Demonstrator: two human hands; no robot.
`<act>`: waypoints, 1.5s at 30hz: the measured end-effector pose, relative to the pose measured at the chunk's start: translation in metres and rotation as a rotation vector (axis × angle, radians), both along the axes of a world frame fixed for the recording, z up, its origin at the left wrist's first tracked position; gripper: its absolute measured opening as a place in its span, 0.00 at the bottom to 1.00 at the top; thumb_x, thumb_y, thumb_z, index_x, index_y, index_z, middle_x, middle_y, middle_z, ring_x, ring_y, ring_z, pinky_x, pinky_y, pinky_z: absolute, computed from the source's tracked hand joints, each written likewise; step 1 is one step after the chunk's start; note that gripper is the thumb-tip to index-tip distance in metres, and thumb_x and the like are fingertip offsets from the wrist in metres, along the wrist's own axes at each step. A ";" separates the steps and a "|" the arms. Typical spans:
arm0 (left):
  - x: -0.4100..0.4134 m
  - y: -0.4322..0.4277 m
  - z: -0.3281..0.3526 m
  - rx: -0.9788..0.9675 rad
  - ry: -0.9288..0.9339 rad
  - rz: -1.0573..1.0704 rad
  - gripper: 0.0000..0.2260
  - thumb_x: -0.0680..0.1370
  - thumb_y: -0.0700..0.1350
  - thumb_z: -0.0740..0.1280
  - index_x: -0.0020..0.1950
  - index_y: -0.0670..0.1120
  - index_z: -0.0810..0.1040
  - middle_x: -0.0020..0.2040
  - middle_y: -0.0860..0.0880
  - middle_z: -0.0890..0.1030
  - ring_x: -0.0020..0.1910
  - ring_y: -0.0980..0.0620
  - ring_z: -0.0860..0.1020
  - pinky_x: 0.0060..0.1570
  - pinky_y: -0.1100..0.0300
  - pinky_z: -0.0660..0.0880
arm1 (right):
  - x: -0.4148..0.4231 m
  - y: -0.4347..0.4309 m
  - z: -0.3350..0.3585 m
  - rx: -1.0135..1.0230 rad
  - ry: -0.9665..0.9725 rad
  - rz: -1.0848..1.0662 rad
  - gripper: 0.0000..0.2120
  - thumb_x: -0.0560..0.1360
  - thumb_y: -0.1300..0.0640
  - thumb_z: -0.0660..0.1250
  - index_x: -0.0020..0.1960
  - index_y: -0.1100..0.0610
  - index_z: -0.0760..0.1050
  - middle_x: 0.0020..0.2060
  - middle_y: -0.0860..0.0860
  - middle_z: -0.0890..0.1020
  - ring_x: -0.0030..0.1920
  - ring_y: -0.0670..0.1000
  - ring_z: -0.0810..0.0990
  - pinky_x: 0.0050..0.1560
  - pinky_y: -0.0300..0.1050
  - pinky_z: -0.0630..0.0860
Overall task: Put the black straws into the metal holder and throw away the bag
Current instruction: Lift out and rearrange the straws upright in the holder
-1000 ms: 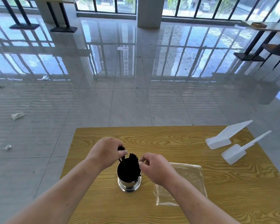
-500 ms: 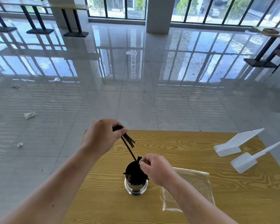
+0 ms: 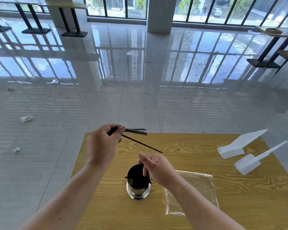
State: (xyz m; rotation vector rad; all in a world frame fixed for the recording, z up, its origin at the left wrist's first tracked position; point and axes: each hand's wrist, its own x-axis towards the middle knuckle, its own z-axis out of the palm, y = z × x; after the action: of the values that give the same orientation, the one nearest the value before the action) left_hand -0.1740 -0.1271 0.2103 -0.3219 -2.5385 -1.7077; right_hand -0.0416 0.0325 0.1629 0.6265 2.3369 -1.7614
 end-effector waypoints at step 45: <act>0.029 -0.016 -0.083 -0.370 -0.610 -0.358 0.17 0.74 0.56 0.77 0.59 0.57 0.77 0.54 0.53 0.82 0.50 0.57 0.82 0.46 0.60 0.77 | 0.000 0.009 -0.017 0.475 -0.039 -0.039 0.13 0.75 0.35 0.65 0.50 0.43 0.77 0.30 0.46 0.81 0.28 0.44 0.76 0.29 0.42 0.71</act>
State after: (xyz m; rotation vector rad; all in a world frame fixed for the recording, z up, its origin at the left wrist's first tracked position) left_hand -0.1455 -0.1436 0.1277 -0.3289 -3.4409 -1.6152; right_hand -0.0416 0.0413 0.1458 0.7619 2.7465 -1.1874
